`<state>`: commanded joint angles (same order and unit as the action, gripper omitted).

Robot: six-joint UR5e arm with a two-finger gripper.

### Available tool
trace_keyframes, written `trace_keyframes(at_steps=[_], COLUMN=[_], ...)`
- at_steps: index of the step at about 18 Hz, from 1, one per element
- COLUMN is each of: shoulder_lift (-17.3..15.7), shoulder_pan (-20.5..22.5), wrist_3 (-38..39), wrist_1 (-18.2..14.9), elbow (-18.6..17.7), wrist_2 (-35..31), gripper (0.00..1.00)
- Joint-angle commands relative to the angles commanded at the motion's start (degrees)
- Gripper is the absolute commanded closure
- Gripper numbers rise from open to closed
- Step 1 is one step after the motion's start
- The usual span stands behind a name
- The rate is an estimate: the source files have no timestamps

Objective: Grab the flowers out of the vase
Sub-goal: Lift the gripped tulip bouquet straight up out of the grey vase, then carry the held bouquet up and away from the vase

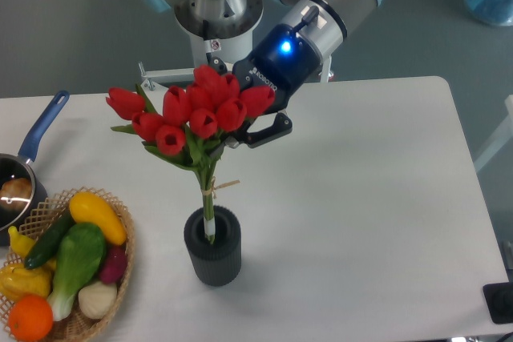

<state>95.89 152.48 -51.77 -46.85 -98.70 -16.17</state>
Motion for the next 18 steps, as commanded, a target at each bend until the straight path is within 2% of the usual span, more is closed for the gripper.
trace_keyframes(at_steps=[3, 7, 11, 12, 14, 18], shoulder_lift=[-0.27, 0.61, 4.47, 5.44, 6.67, 7.64], shoulder_pan=[2.19, 5.97, 8.61, 10.36, 12.21, 14.07], wrist_3=[0.00, -0.35, -0.70, -0.96, -2.88, -9.39], wrist_1=[0.00, 0.00, 0.00, 0.17, 0.26, 0.18], elbow=[0.52, 3.86, 7.73, 8.52, 9.05, 9.23], wrist_2=[1.67, 2.73, 2.20, 2.11, 1.85, -3.41], gripper=[0.69, 0.69, 0.69, 0.69, 0.69, 0.69])
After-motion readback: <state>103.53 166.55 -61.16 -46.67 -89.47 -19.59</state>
